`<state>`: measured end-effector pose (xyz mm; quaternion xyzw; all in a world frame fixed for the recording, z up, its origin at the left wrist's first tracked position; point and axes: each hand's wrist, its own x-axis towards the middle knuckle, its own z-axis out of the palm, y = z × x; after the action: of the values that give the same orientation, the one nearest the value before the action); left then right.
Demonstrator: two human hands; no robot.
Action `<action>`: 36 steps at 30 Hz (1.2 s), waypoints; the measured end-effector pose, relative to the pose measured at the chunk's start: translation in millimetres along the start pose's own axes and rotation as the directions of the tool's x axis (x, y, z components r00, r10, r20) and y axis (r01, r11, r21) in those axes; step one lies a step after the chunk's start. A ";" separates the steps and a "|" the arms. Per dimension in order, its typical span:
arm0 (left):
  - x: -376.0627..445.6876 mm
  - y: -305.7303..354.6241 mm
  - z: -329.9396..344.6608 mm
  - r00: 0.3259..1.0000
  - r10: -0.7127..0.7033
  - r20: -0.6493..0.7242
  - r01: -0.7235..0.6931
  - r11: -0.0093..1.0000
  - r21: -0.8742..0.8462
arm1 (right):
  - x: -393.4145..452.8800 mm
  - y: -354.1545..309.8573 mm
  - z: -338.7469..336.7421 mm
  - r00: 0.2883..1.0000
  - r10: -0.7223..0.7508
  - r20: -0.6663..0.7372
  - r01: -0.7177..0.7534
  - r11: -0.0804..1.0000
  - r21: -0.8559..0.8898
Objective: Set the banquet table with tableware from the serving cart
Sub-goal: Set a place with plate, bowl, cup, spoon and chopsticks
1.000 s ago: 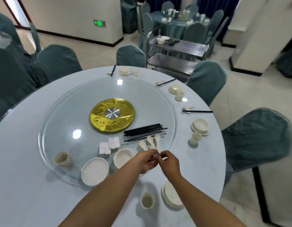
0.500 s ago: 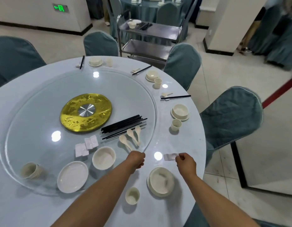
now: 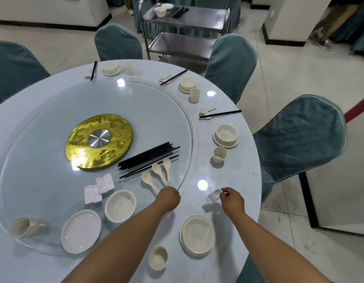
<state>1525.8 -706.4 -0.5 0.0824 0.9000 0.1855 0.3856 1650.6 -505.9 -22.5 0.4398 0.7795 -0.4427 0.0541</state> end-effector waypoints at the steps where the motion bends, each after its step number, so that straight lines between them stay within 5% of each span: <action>1: 1.9 -0.3 0.4 1.000 0.017 0.000 -0.017 0.999 0.049 | 5.0 0.8 1.0 1.000 0.006 0.015 -0.006 1.000 -0.012; 10: 32.1 -22.5 6.6 1.000 -0.017 -0.010 0.019 0.964 0.265 | 48.3 1.9 37.0 0.990 0.046 0.135 -0.031 0.993 -0.111; 20: 23.4 -40.4 15.0 1.000 -0.019 0.014 0.015 0.972 0.236 | 66.4 -9.7 46.5 0.992 0.118 0.039 -0.110 0.979 -0.171; 32: -8.4 -73.0 11.7 0.998 -0.011 0.061 0.002 0.990 0.139 | 11.5 -59.7 74.7 0.973 -0.122 0.197 0.186 0.919 -0.347; 36: -19.1 -86.6 -1.9 1.000 -0.001 -0.031 0.004 0.995 0.099 | -8.8 -75.6 87.2 0.951 -0.159 0.264 0.252 0.895 -0.368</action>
<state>1537.1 -791.9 -21.0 0.0975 0.9142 0.1412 0.3672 1573.9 -592.6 -22.2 0.2807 0.8838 -0.3261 0.1836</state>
